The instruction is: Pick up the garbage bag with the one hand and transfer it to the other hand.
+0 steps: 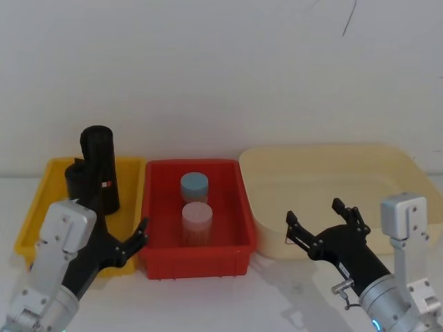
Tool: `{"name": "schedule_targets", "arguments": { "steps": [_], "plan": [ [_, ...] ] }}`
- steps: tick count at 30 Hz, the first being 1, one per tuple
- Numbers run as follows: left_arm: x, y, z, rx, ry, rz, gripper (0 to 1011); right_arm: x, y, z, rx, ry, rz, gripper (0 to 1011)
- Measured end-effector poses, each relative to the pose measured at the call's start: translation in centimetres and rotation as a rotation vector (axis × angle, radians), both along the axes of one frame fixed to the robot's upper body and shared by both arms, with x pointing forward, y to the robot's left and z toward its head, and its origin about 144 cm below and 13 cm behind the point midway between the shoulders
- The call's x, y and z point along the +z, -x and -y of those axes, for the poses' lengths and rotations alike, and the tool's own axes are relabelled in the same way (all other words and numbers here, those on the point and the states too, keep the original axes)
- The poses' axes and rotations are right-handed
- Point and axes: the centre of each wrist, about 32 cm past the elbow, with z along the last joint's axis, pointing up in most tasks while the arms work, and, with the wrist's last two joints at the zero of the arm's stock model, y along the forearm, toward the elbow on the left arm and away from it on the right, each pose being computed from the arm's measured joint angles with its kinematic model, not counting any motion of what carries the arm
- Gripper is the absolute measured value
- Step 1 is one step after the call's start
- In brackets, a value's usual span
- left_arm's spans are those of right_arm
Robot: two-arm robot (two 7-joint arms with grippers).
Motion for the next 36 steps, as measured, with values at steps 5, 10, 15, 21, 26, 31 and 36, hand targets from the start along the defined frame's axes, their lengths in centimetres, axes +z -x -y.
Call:
{"name": "schedule_targets", "arguments": {
  "steps": [5, 10, 15, 21, 26, 31, 36],
  "plan": [
    [-0.3, 1.2, -0.4, 0.040, 0.012, -0.006, 1000, 0.0, 0.0, 0.0, 0.000, 0.000, 0.000, 1000],
    [-0.5, 2.0, -1.0, 0.079, 0.024, -0.007, 1000, 0.0, 0.0, 0.0, 0.000, 0.000, 0.000, 1000],
    [-0.5, 2.6, -1.7, 0.118, 0.037, -0.011, 1000, 0.0, 0.0, 0.0, 0.000, 0.000, 0.000, 1000],
    [-0.4, 2.6, -2.2, 0.139, 0.050, -0.019, 1000, 0.0, 0.0, 0.0, 0.000, 0.000, 0.000, 1000],
    [-0.4, 2.0, -2.5, 0.140, 0.059, -0.026, 1000, 0.0, 0.0, 0.0, 0.000, 0.000, 0.000, 1000],
    [-0.4, 1.2, -2.7, 0.135, 0.068, -0.033, 1000, 0.0, 0.0, 0.0, 0.000, 0.000, 0.000, 1000],
    [-0.4, 0.2, -2.8, 0.129, 0.081, -0.039, 1000, 0.0, 0.0, 0.0, 0.000, 0.000, 0.000, 1000]
  ]
}}
